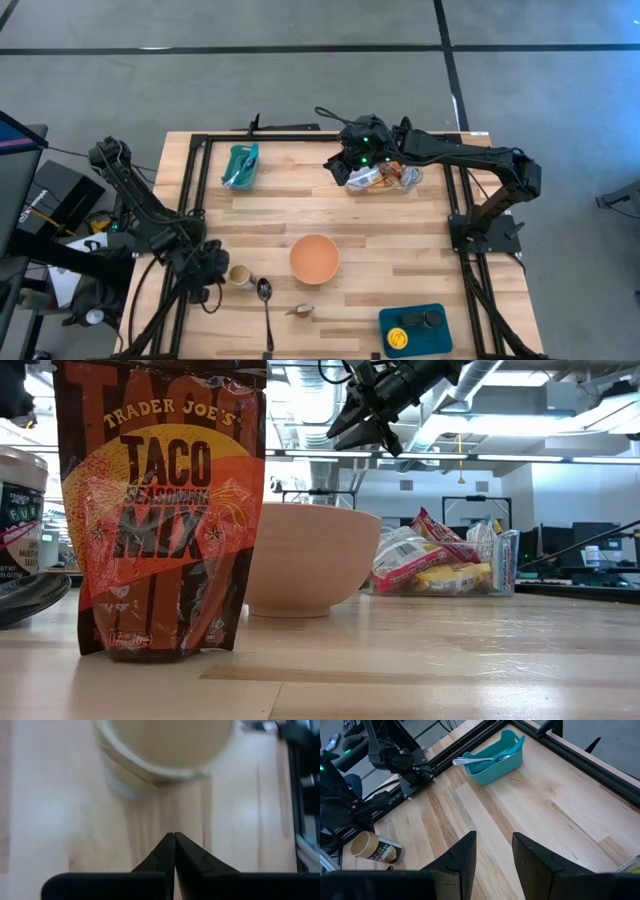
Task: Pick & Place Food Item
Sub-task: Put the golden seasoning bottle into the dark blue bin
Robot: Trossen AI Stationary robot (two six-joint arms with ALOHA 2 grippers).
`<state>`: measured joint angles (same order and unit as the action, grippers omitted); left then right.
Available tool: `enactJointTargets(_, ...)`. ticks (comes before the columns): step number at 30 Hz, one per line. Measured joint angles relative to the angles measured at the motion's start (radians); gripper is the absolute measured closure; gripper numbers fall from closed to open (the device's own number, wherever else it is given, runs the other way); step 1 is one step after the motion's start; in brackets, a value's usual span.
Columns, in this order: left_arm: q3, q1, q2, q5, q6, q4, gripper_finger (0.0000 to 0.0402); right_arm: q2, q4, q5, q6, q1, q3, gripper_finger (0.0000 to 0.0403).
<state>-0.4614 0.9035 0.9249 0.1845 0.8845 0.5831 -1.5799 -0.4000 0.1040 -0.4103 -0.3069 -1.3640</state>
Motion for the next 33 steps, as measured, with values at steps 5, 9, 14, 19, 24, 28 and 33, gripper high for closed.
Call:
enactJointTargets(5, 0.0, -0.001, 0.0, -0.033, -0.041, 0.003, 0.0399, 0.0, 0.0, 0.0, 0.0, 0.0, 0.0, 0.0282)
enactJointTargets(9, 0.0, -0.002, 0.0, -0.033, -0.042, 0.034, 0.0389, 0.0, 0.0, 0.0, 0.0, 0.0, 0.0, 0.0282)
enactJointTargets(14, 0.0, -0.002, 0.0, -0.033, -0.042, 0.039, 0.0365, 0.0, 0.0, 0.0, 0.0, 0.0, 0.0, 0.0282)
enactJointTargets(19, 0.0, -0.002, 0.0, -0.033, -0.04, 0.037, 0.0322, 0.0, 0.0, 0.0, 0.0, 0.0, 0.0, 0.0282)
enactJointTargets(24, 0.0, -0.002, 0.0, -0.033, -0.04, 0.037, 0.0248, 0.0, 0.0, 0.0, 0.0, 0.0, 0.0, 0.0282)
enactJointTargets(28, 0.0, -0.002, 0.0, -0.023, -0.039, 0.037, 0.0171, 0.0, 0.0, 0.0, 0.0, 0.0, 0.0, 0.0282)
enactJointTargets(33, 0.0, -0.002, 0.0, 0.053, -0.04, 0.036, 0.0087, 0.0, 0.0, 0.0, 0.0, 0.0, 0.0, 0.0282)
